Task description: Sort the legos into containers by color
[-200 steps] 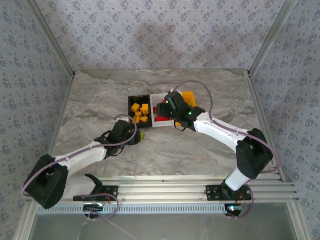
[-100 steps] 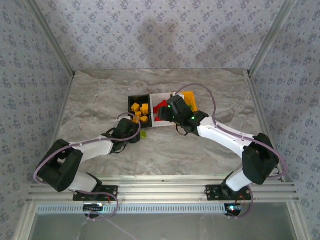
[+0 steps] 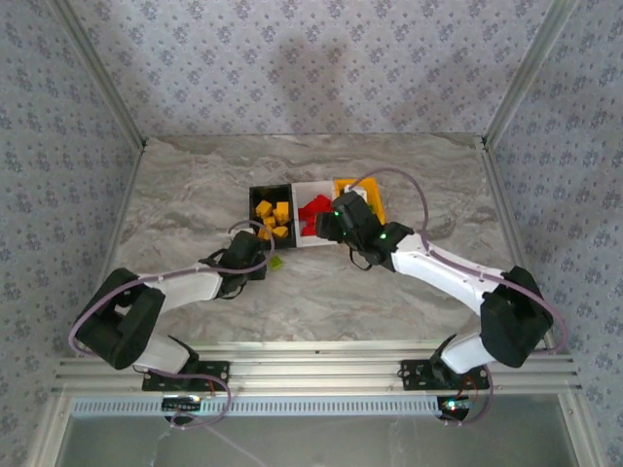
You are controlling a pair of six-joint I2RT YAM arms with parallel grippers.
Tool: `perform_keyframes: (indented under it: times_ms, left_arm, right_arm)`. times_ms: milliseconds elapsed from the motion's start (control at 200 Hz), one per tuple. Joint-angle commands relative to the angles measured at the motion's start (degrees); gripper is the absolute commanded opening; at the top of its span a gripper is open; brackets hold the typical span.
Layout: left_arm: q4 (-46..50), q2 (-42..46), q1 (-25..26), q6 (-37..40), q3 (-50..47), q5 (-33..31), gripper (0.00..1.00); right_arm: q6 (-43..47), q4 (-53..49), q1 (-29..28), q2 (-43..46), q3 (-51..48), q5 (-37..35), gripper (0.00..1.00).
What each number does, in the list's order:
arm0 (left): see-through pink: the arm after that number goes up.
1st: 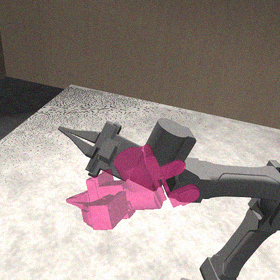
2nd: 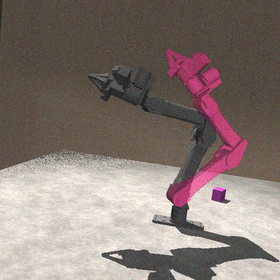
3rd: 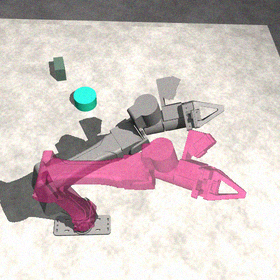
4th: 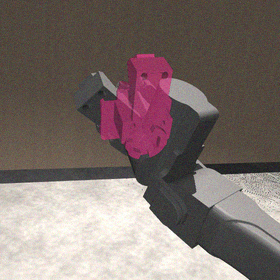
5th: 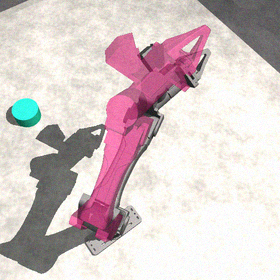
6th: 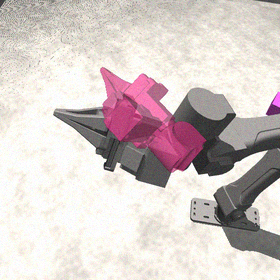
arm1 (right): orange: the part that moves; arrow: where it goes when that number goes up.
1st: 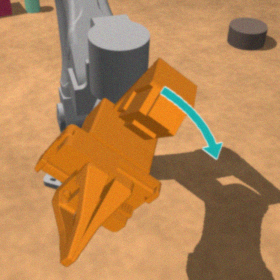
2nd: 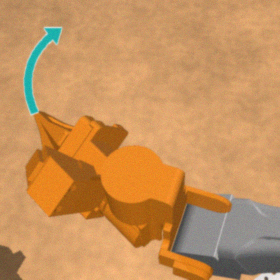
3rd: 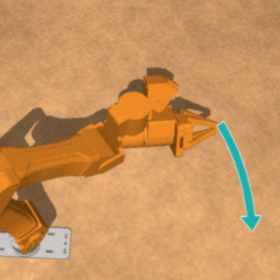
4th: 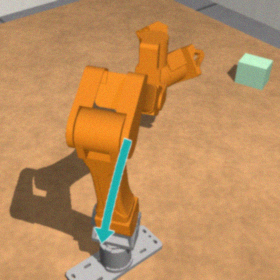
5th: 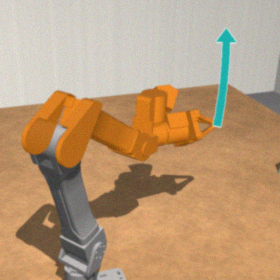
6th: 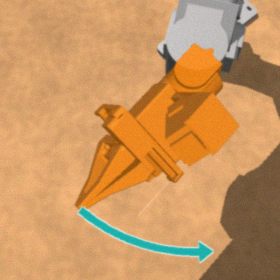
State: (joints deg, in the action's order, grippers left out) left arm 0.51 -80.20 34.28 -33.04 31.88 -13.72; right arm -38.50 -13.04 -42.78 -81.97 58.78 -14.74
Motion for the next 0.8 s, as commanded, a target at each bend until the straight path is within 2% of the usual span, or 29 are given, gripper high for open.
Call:
perform_keyframes:
  times_ms: [0, 150, 240, 535, 795]
  left_arm:
    - [4.4, 6.0, 1.3, -0.6, 0.7, 0.7, 0.32]
    - [9.2, 11.7, 5.0, 0.1, 5.0, 1.0, 0.32]
    - [10.0, 9.3, 7.7, 0.3, 10.3, 1.9, 0.32]
    - [7.4, -13.2, 14.1, 4.5, 37.0, 6.6, 0.31]
    - [11.8, -32.2, 14.2, 6.5, 58.8, 10.0, 0.31]
  right_arm:
    - [-2.7, 0.2, 1.2, 3.6, -2.6, -2.7, 0.72]
    - [-4.9, 0.0, 3.2, 7.2, -7.4, -3.2, 0.72]
    - [-6.4, -0.5, 4.1, 9.8, -11.2, -4.1, 0.72]
    - [-10.4, -5.3, 6.6, 17.6, -20.1, -5.5, 0.72]
    - [-11.3, -9.1, 7.3, 23.6, -23.9, -5.8, 0.72]
